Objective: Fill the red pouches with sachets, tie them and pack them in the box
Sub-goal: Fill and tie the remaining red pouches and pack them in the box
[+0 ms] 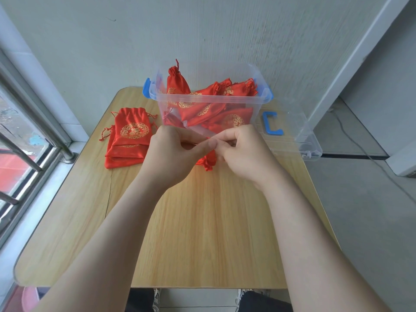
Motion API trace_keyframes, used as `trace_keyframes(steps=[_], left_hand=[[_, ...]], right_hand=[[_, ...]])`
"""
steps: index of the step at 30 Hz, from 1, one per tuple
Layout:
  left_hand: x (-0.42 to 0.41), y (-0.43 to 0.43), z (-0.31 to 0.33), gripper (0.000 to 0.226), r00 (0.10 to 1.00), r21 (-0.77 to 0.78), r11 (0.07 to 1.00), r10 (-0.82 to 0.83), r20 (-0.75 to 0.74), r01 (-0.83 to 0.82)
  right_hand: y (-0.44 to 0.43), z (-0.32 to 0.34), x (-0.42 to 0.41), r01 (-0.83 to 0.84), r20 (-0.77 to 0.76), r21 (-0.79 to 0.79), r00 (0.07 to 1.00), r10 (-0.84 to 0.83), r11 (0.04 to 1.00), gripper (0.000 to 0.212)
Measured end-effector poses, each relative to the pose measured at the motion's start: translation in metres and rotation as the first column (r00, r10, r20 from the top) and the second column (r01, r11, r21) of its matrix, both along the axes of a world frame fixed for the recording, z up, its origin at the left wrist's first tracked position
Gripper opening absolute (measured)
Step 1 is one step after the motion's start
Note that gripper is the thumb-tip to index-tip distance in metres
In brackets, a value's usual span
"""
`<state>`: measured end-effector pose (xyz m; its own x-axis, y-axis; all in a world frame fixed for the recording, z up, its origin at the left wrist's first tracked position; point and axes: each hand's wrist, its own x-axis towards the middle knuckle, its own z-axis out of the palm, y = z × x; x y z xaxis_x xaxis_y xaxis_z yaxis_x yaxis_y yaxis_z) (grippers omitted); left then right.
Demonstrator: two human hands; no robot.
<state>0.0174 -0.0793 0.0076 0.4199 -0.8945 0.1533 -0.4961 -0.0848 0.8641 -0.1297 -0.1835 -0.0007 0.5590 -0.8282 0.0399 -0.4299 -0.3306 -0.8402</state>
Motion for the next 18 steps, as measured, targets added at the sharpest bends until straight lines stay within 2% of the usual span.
trace_keyframes(steps=[4, 7, 12, 18], left_hand=[[0.005, -0.002, -0.004, 0.005, 0.991, 0.017, 1.000, 0.011, 0.134, -0.013], [0.004, -0.003, -0.007, 0.013, 0.988, 0.063, 0.995, 0.065, 0.143, -0.075], [0.008, -0.001, -0.012, 0.023, 0.984, 0.224, 0.959, 0.163, 0.070, -0.175], [0.019, 0.007, -0.018, 0.042, 0.959, 0.463, 0.846, 0.183, 0.215, -0.265]], right_hand=[[0.001, -0.001, -0.001, -0.006, -0.006, 0.041, 1.000, 0.006, 0.999, 0.017], [0.001, -0.001, -0.001, 0.013, -0.042, 0.020, 0.999, -0.012, 1.000, 0.014], [0.000, -0.008, -0.005, 0.105, -0.195, -0.130, 0.972, -0.129, 0.986, 0.011], [-0.004, -0.021, -0.010, 0.187, -0.373, -0.117, 0.902, -0.218, 0.975, 0.014]])
